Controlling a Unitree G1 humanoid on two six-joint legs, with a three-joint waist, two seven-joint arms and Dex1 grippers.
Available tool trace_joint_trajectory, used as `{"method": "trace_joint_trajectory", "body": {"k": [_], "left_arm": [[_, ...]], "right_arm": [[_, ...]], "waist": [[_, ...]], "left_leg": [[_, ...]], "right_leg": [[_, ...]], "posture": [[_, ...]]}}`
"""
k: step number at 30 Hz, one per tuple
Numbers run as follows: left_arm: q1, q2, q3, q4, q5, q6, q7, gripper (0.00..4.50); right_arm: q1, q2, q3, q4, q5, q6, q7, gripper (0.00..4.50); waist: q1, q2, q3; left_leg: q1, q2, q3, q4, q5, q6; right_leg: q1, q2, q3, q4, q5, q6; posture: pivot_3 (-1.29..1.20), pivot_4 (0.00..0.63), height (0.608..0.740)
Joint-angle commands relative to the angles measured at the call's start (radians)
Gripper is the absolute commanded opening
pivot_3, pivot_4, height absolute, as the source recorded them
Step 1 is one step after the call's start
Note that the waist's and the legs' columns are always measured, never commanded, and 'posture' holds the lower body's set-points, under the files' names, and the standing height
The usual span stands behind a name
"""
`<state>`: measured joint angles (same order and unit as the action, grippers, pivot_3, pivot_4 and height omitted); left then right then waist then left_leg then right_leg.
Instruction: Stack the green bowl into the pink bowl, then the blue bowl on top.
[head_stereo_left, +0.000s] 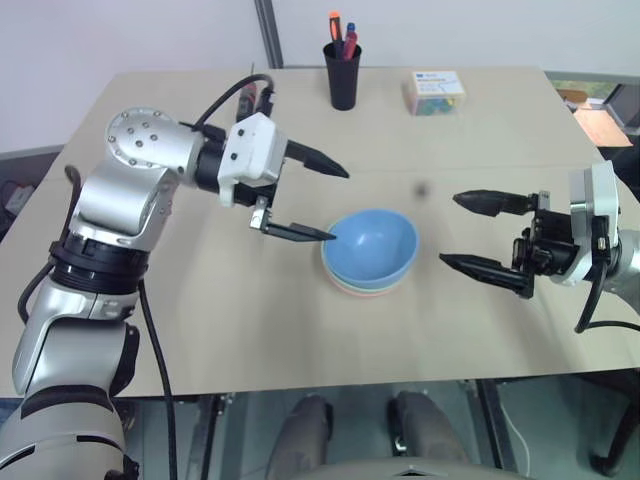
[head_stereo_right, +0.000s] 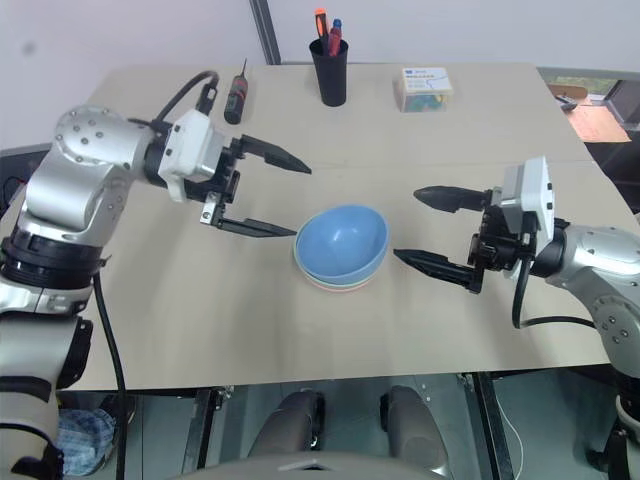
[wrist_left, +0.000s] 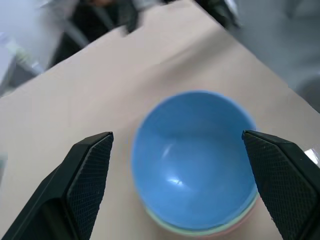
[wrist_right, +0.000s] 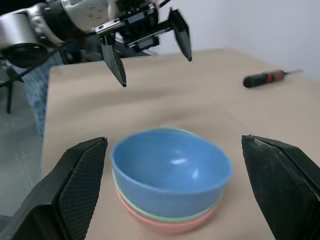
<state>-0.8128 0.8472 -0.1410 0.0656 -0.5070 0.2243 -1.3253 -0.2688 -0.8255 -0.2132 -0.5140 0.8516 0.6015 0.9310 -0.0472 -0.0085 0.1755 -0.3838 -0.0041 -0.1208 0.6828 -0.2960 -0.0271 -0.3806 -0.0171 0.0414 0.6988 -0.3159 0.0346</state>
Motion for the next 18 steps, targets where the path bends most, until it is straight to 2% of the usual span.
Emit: {"method": "trace_joint_trajectory", "body": {"k": [1,5,9,12,18], "left_arm": [[0.035,-0.012,0.14,0.019,-0.02,0.083,0.158,4.37],[0.111,-0.026,0.233,-0.029,-0.056,0.149,0.235,4.37],[0.272,-0.019,0.357,-0.187,-0.119,0.216,0.313,4.37],[0.423,-0.029,0.446,-0.18,-0.114,0.241,0.373,4.37],[0.68,-0.084,0.522,-0.281,-0.123,0.204,0.409,4.37]], "right_arm": [[-0.017,-0.03,-0.038,-0.006,0.029,0.018,0.008,4.5],[-0.015,-0.049,-0.044,0.06,-0.017,-0.015,0.038,4.5],[0.046,-0.079,-0.088,0.088,-0.057,-0.054,0.083,4.5],[0.065,-0.066,-0.107,0.208,-0.057,-0.082,0.152,4.5],[0.118,-0.027,-0.121,0.359,-0.138,-0.189,0.189,4.5]], "waist": [[0.004,0.0,0.0],[0.007,-0.001,0.0],[0.007,-0.001,0.0],[0.007,0.0,0.0],[0.01,0.0,0.0]], "left_leg": [[-0.001,0.0,-0.001,0.001,-0.001,0.001],[-0.001,-0.001,0.0,0.001,-0.001,0.001],[-0.001,0.001,-0.001,-0.001,0.0,-0.001],[-0.002,0.004,0.0,0.0,0.0,-0.001],[0.004,0.005,0.001,-0.002,-0.002,0.003]], "right_leg": [[0.0,0.0,-0.001,0.0,0.0,0.0],[0.0,-0.001,-0.001,0.0,0.0,0.0],[0.0,-0.002,0.001,-0.002,0.0,0.0],[-0.001,-0.002,0.001,-0.002,0.0,0.0],[0.002,-0.002,0.003,-0.001,0.0,0.0]], "posture": [[0.0,0.15,0.739],[0.0,0.15,0.739],[0.0,0.15,0.739],[0.0,0.15,0.739],[0.0,0.15,0.739]]}}
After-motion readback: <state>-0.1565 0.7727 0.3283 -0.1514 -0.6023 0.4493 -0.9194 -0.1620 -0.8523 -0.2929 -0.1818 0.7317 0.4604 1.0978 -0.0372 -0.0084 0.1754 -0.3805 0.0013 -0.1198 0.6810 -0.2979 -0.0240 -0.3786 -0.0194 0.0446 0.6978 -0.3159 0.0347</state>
